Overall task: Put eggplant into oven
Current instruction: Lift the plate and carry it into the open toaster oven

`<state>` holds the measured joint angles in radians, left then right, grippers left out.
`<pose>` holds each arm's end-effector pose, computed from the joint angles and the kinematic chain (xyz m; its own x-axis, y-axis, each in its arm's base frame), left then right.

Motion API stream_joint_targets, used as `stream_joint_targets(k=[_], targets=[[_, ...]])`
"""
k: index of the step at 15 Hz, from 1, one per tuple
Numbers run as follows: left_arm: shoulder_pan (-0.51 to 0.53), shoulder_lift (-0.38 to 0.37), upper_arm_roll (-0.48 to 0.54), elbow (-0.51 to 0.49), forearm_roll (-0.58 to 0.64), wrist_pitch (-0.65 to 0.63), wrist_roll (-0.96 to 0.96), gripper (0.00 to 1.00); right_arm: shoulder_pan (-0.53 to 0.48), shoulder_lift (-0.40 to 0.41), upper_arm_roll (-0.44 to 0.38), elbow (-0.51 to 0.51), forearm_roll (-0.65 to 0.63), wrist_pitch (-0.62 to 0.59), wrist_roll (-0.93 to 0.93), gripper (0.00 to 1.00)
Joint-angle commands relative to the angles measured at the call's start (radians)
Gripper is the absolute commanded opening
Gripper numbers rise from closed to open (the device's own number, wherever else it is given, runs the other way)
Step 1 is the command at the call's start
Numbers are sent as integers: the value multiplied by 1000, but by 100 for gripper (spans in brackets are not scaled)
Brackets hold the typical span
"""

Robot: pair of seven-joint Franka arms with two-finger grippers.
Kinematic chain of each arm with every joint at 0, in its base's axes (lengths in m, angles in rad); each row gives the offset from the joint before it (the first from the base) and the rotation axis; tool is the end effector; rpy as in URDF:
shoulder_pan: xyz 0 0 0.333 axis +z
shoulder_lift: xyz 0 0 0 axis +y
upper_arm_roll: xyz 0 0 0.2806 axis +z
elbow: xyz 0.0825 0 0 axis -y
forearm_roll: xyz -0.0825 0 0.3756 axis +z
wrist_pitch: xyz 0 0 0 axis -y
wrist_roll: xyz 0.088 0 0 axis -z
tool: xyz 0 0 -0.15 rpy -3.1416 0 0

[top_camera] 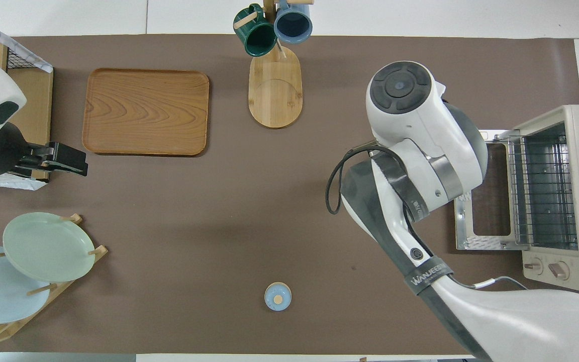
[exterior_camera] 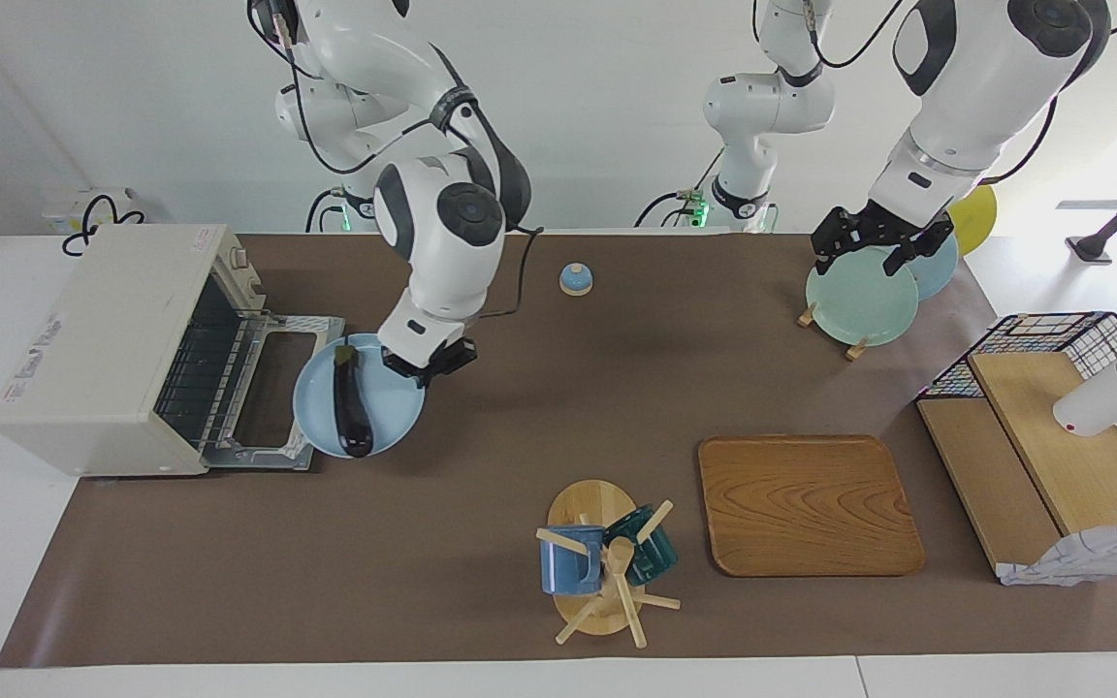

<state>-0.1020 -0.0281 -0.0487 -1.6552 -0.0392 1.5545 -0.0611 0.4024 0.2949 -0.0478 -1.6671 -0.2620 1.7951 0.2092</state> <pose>0.5242 -0.0858 0.5211 0.9932 -0.0896 -0.0747 -0.0873 -0.9956 0.0333 0.5761 0.1799 0.3527 0.9714 0.2063 -0.1173 0.2318 -0.9306 0.2834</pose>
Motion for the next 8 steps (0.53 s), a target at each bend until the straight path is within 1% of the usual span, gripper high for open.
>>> stream_joint_targets(k=[1,4,5,7,8], targets=[[4,-13,3,-5,-16,3,-5,100,-54,-115,14,-193,-17,99,-37,0],[4,-13,3,-5,-16,3,-5,100,-140,-198,16,-333,-17,193,-108,0],[4,-13,3,-6,-16,3,-5,100,-152,-213,14,-358,-17,204,-134,0],[4,-13,3,-5,-16,3,-5,100,-201,-230,16,-371,-16,185,-142,0],[4,-13,3,-5,-16,3,-5,100,-208,-256,14,-399,-16,184,-145,0]])
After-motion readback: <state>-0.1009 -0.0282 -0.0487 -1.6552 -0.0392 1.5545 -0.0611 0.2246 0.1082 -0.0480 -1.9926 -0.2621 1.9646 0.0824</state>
